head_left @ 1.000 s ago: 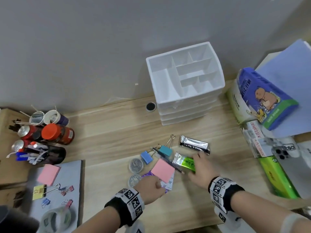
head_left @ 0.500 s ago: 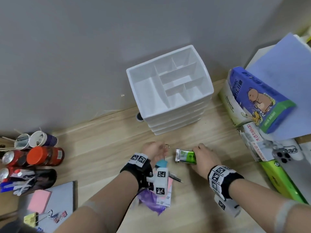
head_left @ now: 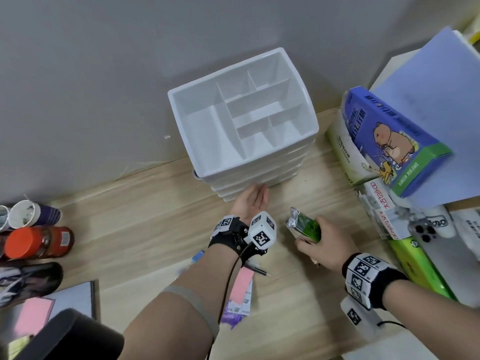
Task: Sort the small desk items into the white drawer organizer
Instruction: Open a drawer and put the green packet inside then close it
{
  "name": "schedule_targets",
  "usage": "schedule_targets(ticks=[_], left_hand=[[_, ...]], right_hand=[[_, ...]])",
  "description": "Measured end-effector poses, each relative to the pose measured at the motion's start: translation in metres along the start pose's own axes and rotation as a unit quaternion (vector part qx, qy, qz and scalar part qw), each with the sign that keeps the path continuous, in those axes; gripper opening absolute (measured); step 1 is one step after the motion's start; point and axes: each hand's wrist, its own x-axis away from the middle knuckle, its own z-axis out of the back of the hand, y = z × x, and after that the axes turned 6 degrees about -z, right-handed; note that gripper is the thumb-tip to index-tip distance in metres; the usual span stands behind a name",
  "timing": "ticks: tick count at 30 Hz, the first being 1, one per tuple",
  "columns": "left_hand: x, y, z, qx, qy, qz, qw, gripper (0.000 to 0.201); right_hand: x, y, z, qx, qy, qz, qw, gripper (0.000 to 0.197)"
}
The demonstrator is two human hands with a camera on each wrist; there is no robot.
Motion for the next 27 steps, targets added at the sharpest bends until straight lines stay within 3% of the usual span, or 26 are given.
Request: schedule_targets(ticks=[8,13,16,21,27], left_hand=[[-0.002,-0.009,-0.01,-0.017,0.022,-0.015,0.999,0.009],[0.001,-0.014,-0.005,-0.068,0.038,-0.01,0.997,0.029],[0.002,-0.019,0.006,-0.074,0.046,0.032,0.996,0.049],[0.014,-0.02,0.02,-0.11,0.064,0.045,0.991,0.013],[0.036,-0.021,0.033,-0.159,0.06,0.087,0.982,0.019]], right_hand=[[-0.001,-0.004,0.007,-0.038,0.017,0.01,0.999,0.035],[-0.002,-0.016,0.024,-0.03,0.042,0.043,0.998,0.038],[-0.003,-0.029,0.039,0.017,0.08,0.113,0.99,0.037],[-0.026,-0.06,0.052,0.188,0.106,0.213,0.953,0.05],[-0.052,-0.095,0.027,0.266,0.1,0.239,0.929,0.036]])
